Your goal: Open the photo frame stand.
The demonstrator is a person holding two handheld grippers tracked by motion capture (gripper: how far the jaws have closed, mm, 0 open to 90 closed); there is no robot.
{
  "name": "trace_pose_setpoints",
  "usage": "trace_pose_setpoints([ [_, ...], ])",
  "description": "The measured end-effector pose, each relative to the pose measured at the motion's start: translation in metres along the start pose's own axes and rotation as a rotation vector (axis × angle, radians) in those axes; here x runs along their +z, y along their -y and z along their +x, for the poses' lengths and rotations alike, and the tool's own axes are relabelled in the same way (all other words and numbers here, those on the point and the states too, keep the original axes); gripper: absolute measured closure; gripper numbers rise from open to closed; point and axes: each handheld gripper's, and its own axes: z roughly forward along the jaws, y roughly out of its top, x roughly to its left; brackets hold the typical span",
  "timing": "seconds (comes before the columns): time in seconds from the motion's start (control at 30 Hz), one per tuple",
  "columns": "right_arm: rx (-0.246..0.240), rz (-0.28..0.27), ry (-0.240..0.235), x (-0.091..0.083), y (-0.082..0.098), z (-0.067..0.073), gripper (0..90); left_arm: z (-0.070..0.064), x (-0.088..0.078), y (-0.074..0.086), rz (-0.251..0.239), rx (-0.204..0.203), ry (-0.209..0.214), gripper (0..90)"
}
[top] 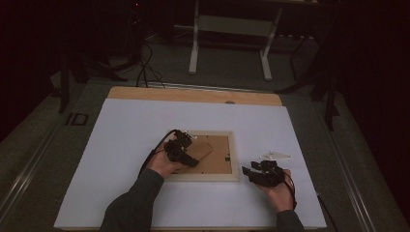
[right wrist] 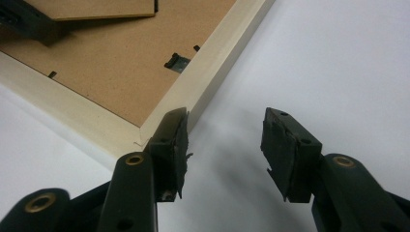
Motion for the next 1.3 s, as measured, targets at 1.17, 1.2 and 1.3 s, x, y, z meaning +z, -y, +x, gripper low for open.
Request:
trace_pose_setpoints([
  [1.17,-0.013,-0.028,-0.013,0.005,-0.045,-0.002,51.6,-0.026,-0.004,0.015,-0.134,0.16,-0.188,38.5],
  [1.2,-0.015,-0.027,-0.012,0.005,-0.048,-0.002,51.6,-0.028,-0.005,0.015,-0.136,0.166,-0.195,38.5],
  [1.3,-0.019,-0.01,-0.01,0.01,-0.054,-0.005,51.2,-0.03,-0.005,0.016,-0.144,0.172,-0.208,38.5],
])
